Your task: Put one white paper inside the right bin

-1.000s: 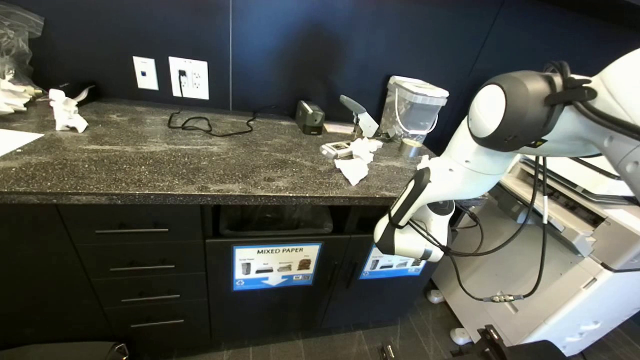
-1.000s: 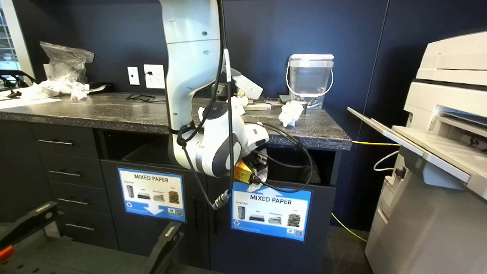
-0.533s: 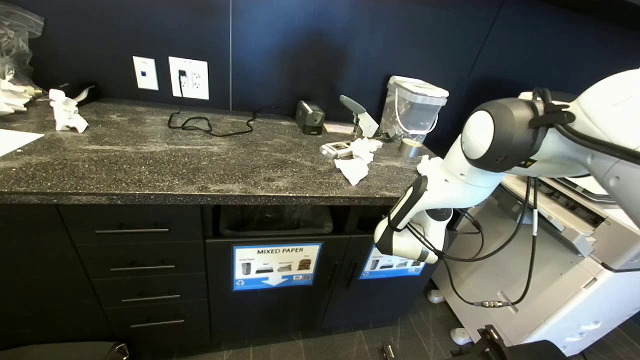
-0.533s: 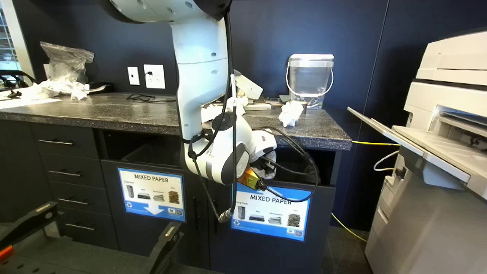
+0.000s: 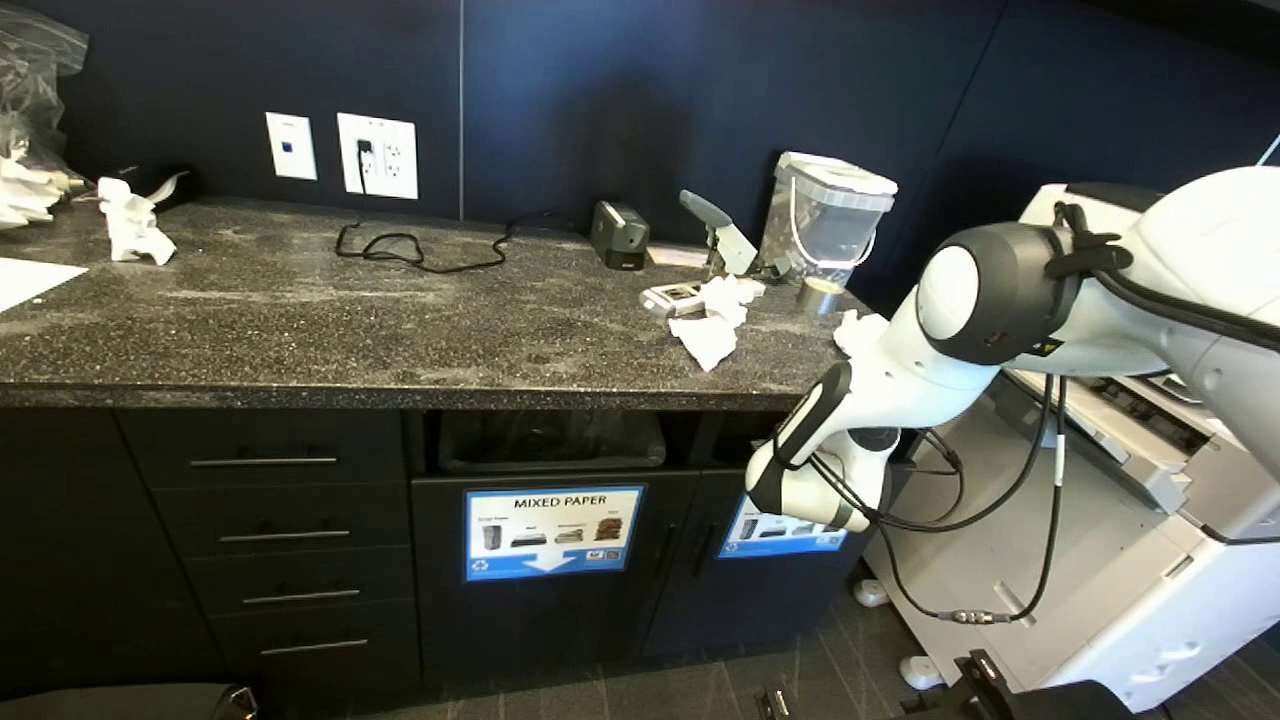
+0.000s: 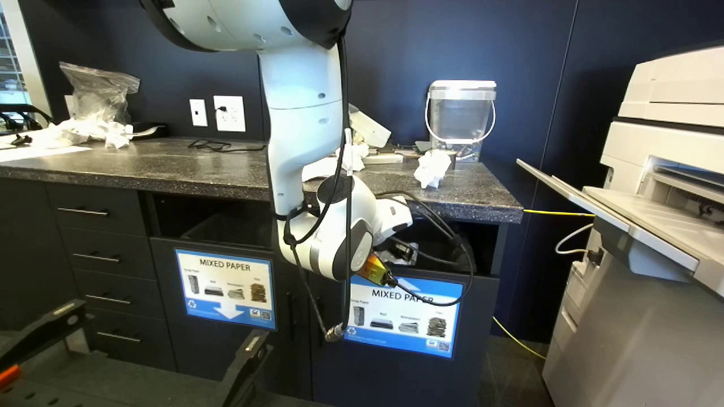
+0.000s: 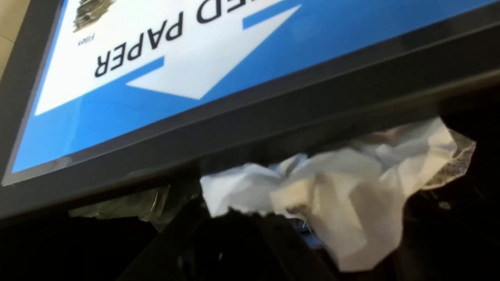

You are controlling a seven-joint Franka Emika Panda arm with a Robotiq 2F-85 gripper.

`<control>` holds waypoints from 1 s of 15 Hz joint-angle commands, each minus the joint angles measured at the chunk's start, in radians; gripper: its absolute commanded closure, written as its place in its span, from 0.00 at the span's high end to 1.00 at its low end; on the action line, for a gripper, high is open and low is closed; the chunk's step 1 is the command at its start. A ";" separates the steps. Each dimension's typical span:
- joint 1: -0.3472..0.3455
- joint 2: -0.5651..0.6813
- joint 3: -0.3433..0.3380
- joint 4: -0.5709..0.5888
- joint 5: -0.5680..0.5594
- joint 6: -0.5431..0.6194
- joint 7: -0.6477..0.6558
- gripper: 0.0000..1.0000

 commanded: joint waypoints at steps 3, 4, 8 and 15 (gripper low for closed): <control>-0.033 0.013 0.025 0.034 -0.087 0.054 -0.011 0.99; -0.040 0.000 0.026 0.021 -0.107 0.067 -0.013 1.00; -0.055 -0.065 0.026 -0.069 -0.198 0.171 -0.020 1.00; -0.047 -0.230 0.017 -0.300 -0.283 0.190 -0.046 1.00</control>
